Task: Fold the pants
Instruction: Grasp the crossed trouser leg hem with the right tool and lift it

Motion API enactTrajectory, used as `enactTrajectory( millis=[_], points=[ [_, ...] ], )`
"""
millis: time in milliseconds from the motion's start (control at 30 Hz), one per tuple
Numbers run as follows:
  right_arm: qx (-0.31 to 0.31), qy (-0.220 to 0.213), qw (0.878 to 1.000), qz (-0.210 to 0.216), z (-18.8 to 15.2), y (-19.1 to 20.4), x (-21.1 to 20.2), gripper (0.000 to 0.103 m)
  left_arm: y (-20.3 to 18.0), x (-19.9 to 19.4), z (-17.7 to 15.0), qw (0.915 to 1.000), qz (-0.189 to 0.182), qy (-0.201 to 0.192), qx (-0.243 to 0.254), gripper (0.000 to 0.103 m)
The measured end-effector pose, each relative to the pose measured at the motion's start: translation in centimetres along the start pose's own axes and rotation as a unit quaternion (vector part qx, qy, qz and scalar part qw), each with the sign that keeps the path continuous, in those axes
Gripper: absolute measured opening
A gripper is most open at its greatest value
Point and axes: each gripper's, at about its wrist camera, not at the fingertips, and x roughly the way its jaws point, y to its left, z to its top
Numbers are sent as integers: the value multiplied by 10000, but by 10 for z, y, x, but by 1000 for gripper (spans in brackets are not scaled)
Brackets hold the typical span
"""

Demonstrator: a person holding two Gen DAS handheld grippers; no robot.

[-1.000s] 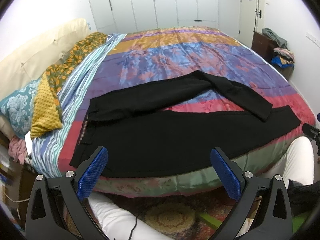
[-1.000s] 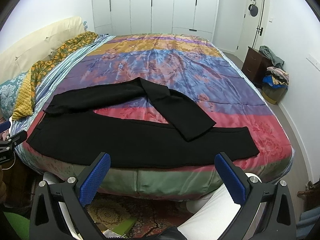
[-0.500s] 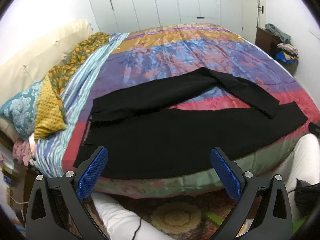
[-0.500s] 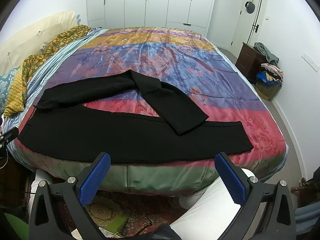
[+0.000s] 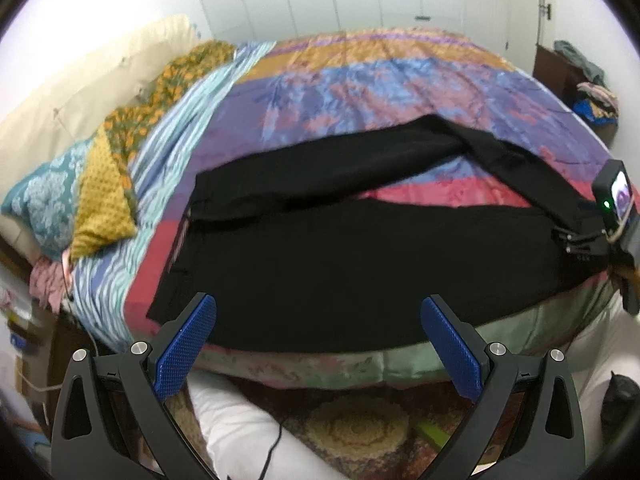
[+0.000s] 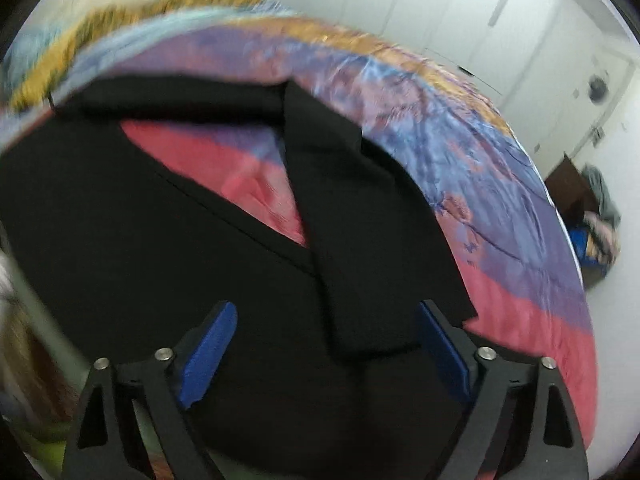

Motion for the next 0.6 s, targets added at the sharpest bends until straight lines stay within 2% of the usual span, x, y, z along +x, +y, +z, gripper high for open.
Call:
enactTrajectory(
  millis=[67,133,167,233,300,400,467,533,600],
  points=[
    [0,237,9997,84,1,-11,22,67,-1,13,0,9998,-33,204,-58,102],
    [111,368,9991,199,4,-26,25,13,-3,20,2,9995,-16,302,-39,102],
    [214,346,9990,202,6,-33,19,6,-5,22,3,9995,7,325,-12,102],
    [451,107,9986,272,18,-52,-11,5,-11,29,6,9993,39,369,64,102],
    [861,-132,9943,615,33,-78,-47,5,-16,35,10,9991,45,380,156,102],
    [1516,-545,9799,1176,65,-136,-98,5,-27,46,25,9990,5,323,323,102],
    [1883,-678,9708,1325,94,-180,-112,5,-33,51,36,9990,-77,277,355,102],
    [2110,-764,9684,1088,125,-227,-109,0,-38,57,55,9991,-222,197,288,102],
    [2340,-807,9677,486,154,-282,-86,0,-43,65,75,9990,-424,108,116,102]
  ],
)
